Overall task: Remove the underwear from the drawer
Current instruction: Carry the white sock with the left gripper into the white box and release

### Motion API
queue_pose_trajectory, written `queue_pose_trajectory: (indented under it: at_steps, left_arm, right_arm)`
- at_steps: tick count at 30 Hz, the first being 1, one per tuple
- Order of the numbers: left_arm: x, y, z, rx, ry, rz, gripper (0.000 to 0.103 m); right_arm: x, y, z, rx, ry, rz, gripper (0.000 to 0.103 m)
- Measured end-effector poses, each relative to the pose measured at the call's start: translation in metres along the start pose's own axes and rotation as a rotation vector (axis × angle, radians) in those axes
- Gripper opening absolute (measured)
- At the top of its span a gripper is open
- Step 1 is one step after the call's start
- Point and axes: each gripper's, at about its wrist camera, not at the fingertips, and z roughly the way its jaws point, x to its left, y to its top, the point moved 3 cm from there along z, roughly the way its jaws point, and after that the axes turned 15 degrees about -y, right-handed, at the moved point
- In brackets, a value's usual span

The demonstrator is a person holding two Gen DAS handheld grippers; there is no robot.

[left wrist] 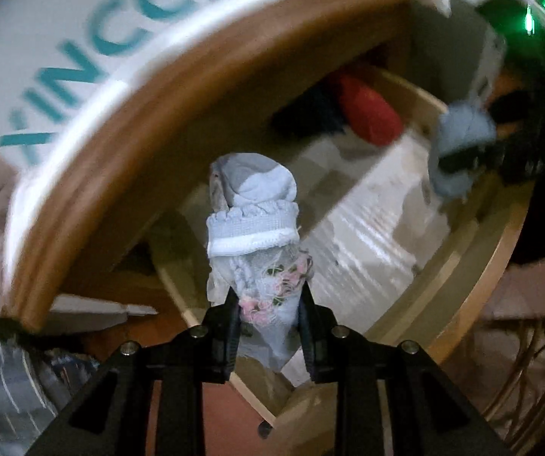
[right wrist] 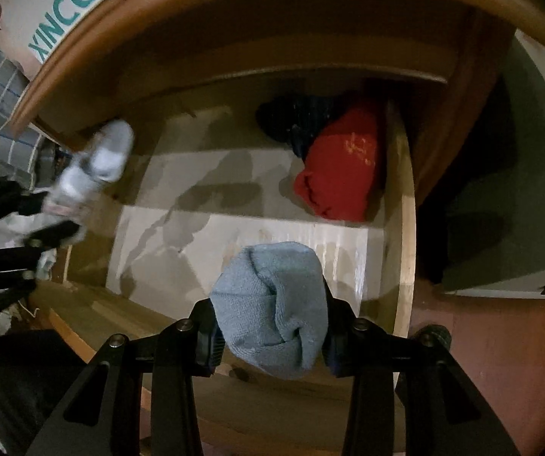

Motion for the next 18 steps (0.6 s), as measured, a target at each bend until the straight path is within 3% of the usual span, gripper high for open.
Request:
queue_pose_trajectory:
  at_steps: [8,18]
  left_arm:
    - [-0.003,0.015,-0.067,-0.152,-0.024,-0.151,0.027]
    - [-0.007,0.046,-0.173,-0.364,-0.033,-0.178,0.027]
  right_arm:
    - [0.004,-0.003,0.008,0.024,-0.029,-0.013,0.038]
    - [0.005,-0.004,0.009,0.026,-0.038,-0.012,0.038]
